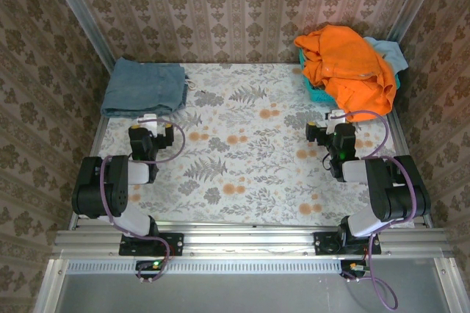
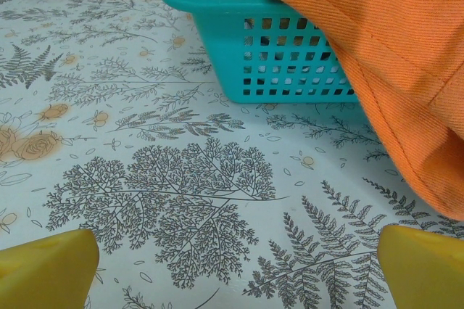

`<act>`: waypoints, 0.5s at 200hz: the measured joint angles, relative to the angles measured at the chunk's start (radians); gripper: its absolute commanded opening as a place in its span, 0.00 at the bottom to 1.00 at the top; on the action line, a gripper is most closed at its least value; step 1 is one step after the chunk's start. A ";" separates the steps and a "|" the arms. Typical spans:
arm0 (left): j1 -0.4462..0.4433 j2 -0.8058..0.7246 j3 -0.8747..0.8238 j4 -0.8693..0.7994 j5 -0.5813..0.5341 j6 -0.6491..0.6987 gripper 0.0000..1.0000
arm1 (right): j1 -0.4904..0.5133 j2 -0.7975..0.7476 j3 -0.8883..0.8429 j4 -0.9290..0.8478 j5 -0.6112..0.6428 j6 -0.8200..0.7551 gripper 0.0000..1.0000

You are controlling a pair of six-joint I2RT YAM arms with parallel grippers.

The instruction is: Fold and stack the trousers

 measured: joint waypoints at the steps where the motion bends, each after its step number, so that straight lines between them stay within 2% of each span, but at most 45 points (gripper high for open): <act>1: 0.000 0.000 0.000 0.000 0.001 0.000 1.00 | 0.000 0.000 0.000 0.000 0.000 0.000 1.00; 100: 0.000 0.000 0.000 0.000 0.040 0.015 1.00 | 0.000 0.000 0.000 0.000 0.000 0.000 1.00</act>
